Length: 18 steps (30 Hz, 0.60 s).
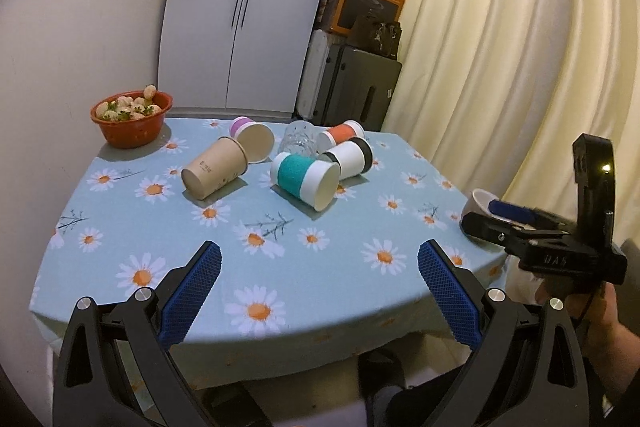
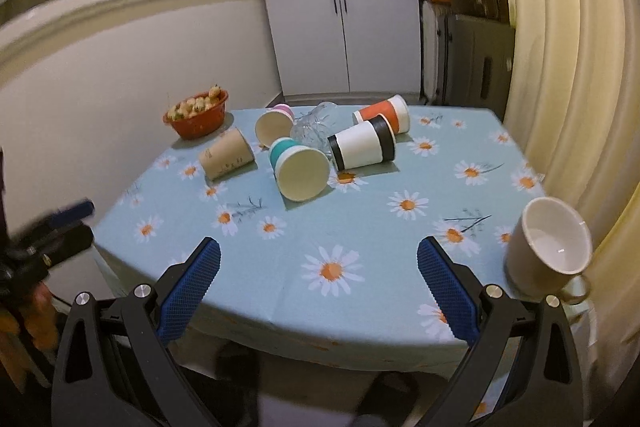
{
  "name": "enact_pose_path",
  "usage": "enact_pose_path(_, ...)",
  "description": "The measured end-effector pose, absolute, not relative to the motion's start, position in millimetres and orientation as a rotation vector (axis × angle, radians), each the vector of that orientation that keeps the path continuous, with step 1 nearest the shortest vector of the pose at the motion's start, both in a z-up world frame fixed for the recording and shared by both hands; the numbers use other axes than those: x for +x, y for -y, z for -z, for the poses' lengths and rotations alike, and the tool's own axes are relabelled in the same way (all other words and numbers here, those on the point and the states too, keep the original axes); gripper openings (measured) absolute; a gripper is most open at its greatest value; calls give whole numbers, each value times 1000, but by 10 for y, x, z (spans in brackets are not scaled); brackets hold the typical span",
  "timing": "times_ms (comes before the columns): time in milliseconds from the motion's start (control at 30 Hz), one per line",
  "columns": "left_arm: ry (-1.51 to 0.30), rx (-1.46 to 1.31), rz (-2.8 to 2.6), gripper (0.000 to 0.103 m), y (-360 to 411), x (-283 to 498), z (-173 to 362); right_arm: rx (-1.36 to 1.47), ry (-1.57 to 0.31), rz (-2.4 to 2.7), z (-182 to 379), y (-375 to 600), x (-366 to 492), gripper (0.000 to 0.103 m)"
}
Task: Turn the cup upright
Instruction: 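Reach the right gripper to the black-and-white cup lying on its side and close on it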
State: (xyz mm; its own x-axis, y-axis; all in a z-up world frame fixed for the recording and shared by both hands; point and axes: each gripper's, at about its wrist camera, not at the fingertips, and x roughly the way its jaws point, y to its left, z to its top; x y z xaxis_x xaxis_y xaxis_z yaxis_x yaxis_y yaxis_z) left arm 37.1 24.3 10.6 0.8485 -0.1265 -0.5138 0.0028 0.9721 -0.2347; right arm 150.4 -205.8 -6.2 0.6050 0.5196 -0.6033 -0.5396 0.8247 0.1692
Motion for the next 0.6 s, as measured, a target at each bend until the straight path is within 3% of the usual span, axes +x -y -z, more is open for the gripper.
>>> enact_pose_path(333,-532,-296,148,96,-380,1041,-356,333,-864,-620,59,1941,2500,98)
enact_pose_path(600,-557,-363,192,96,-427,1414,-290,634,-1032,-580,397,1858,3242,98)
